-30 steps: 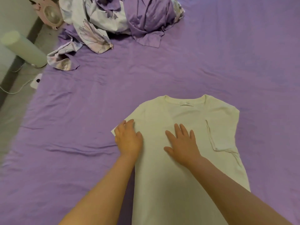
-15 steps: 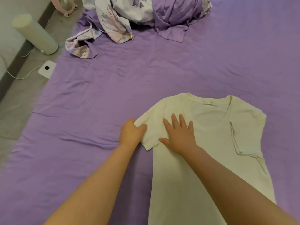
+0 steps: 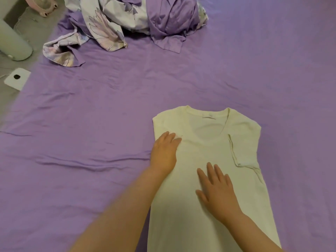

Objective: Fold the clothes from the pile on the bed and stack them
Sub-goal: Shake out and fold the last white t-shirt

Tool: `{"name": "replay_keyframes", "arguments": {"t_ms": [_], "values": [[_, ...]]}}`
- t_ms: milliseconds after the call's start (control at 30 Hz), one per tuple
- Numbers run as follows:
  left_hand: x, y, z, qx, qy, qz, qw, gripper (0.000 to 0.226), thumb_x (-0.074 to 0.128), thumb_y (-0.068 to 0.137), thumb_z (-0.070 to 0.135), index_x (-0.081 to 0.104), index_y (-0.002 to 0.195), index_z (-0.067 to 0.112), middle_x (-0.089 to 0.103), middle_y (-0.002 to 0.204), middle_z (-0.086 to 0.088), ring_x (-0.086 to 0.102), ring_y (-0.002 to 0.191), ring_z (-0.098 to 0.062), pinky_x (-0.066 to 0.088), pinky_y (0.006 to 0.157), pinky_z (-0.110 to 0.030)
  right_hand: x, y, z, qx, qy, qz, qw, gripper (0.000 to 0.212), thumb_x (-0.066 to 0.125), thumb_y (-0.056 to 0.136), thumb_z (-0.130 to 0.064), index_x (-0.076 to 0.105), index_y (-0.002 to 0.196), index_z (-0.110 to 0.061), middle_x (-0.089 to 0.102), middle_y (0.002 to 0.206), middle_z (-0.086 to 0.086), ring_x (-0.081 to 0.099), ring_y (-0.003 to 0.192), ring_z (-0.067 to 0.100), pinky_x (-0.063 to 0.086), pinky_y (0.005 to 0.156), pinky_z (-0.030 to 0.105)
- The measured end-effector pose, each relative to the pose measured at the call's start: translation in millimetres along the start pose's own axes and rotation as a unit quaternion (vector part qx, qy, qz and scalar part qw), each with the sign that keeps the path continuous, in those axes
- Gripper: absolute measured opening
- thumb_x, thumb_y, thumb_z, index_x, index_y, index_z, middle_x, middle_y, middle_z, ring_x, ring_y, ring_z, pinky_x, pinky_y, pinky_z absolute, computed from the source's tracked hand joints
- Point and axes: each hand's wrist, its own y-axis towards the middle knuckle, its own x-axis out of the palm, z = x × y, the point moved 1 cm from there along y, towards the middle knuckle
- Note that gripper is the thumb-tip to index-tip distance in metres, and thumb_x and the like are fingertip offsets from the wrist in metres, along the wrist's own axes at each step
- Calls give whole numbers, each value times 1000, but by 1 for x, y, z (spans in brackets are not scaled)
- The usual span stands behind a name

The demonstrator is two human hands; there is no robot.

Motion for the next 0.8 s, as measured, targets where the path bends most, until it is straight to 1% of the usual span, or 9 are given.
{"name": "replay_keyframes", "arguments": {"t_ms": [67, 100, 167, 233, 300, 433, 533, 700, 800], "values": [[14, -8, -5, 11, 92, -61, 994, 56, 32, 102, 21, 9, 154, 21, 3, 162, -3, -4, 148, -25, -1, 119, -40, 10, -7, 1, 17, -3, -20, 1000, 68, 23, 97, -56, -15, 149, -35, -28, 156, 4, -22, 145, 29, 4, 115, 55], [18, -10, -6, 8, 116, -82, 990, 59, 29, 103, 28, 0, 154, 21, -5, 162, -4, -10, 148, -26, -6, 118, -42, 13, -7, 1, 21, -4, -29, 999, 70, 23, 96, -59, -19, 148, -36, -32, 153, 3, -25, 144, 30, 6, 114, 58], [21, -9, -4, -5, 116, -100, 988, 63, 27, 103, 39, -7, 153, 21, -12, 161, -5, -15, 147, -26, -9, 117, -44, 12, 0, 2, 21, -5, -45, 999, 73, 25, 95, -62, -21, 147, -37, -33, 153, 4, -27, 143, 30, 9, 112, 61], [22, -9, 2, -23, 96, -98, 990, 65, 31, 101, 41, -4, 153, 22, -10, 161, -4, -14, 147, -26, -8, 117, -46, 7, 8, 3, 19, -2, -65, 998, 76, 30, 94, -62, -19, 147, -39, -32, 155, 4, -25, 143, 30, 13, 111, 62], [23, -15, 8, -47, 81, -82, 992, 64, 35, 100, 39, 4, 153, 22, -5, 162, -3, -10, 148, -24, -5, 117, -48, 3, 9, 4, 19, 8, -72, 997, 77, 36, 94, -60, -15, 148, -40, -29, 156, 3, -22, 144, 29, 16, 111, 62], [27, -54, 25, -98, 73, -62, 991, 59, 42, 97, 33, 19, 150, 27, 4, 161, -2, -7, 148, -26, -5, 116, -52, 9, -9, 5, 21, 22, -42, 999, 72, 40, 97, -47, -6, 150, -36, -19, 159, 5, -15, 146, 28, 22, 111, 54], [36, -104, 35, -98, 83, -60, 990, 60, 48, 93, 30, 25, 148, 29, 4, 161, -3, -9, 147, -28, -7, 115, -54, 26, -38, 3, 24, 38, -27, 999, 69, 42, 97, -39, -2, 151, -34, -14, 160, 7, -11, 147, 29, 25, 111, 50], [62, -192, 42, -146, 28, -115, 982, 68, 49, 94, 31, 13, 151, 31, -7, 161, -7, -9, 147, -26, 3, 119, -41, 67, -95, 1, 8, 49, -27, 998, 68, 42, 97, -38, 2, 152, -32, -11, 160, 7, -9, 148, 28, 20, 115, 44], [73, -233, 48, -167, 13, -120, 979, 68, 50, 94, 32, 14, 151, 32, -6, 161, -7, -8, 148, -26, 6, 120, -40, 87, -126, 1, -15, 40, -34, 998, 68, 43, 97, -38, 4, 152, -33, -11, 160, 7, -9, 148, 27, 17, 116, 43]]}}
